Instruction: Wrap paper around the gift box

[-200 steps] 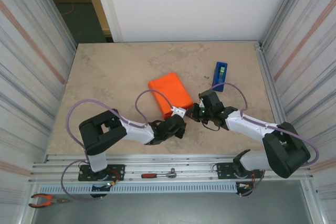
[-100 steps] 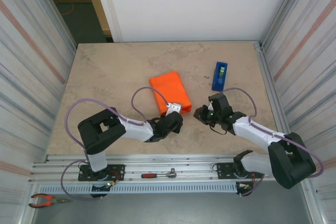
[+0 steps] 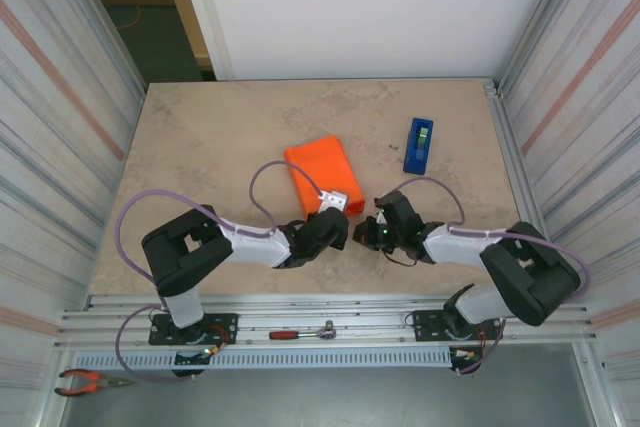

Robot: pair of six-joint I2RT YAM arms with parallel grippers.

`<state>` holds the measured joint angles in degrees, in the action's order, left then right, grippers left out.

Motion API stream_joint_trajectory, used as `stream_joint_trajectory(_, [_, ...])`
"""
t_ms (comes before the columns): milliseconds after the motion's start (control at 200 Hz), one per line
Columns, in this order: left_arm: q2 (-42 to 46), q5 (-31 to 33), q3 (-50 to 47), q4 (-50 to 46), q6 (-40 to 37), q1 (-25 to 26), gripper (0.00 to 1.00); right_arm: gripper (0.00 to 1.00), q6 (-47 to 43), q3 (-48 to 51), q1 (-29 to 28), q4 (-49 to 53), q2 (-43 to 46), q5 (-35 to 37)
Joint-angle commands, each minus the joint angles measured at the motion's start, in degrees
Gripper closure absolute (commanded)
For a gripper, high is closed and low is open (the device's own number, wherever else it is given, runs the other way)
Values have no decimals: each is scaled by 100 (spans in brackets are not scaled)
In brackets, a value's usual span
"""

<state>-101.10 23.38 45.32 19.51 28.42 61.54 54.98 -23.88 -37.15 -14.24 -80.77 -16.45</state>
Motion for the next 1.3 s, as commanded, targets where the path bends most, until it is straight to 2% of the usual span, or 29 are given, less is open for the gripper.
stream_joint_trajectory(0, [331,-55,104,-83,-119,-75,87,100,97,-177,-131,-729,-389,221])
stream_joint_trajectory(190, [925,-542,203,-371,-349,-270,87,100,149,-396,-140,-1330,-1019,290])
stream_joint_trajectory(276, [1335,-841,313,-741,-485,-469,82,100,136,-516,-115,-1405,-1193,278])
stream_joint_trajectory(366, [1728,-1320,418,-1143,-758,-766,68,100,141,-583,-83,-1441,-1289,261])
stream_joint_trajectory(531, [2154,-1994,667,-1964,-1471,-1376,32,100,148,-577,-21,-1502,-1307,235])
stream_joint_trajectory(626, [2148,-2183,852,-2481,-1900,-1621,20,100,153,-567,18,-1502,-1284,224])
stream_joint_trajectory(716, [2048,-2420,970,-2740,-2507,-1701,15,100,152,-583,63,-1502,-1283,201])
stream_joint_trajectory(857, [1961,-2510,867,-2690,-3397,-1661,9,100,136,-593,111,-1491,-1279,161])
stream_joint_trajectory(987, [1898,-2323,686,-2529,-4269,-1516,6,100,144,-598,152,-1490,-1261,149])
stream_joint_trajectory(1293, [1570,-1327,94,-1737,-5415,-1028,1,100,151,-653,225,-1449,-1259,89])
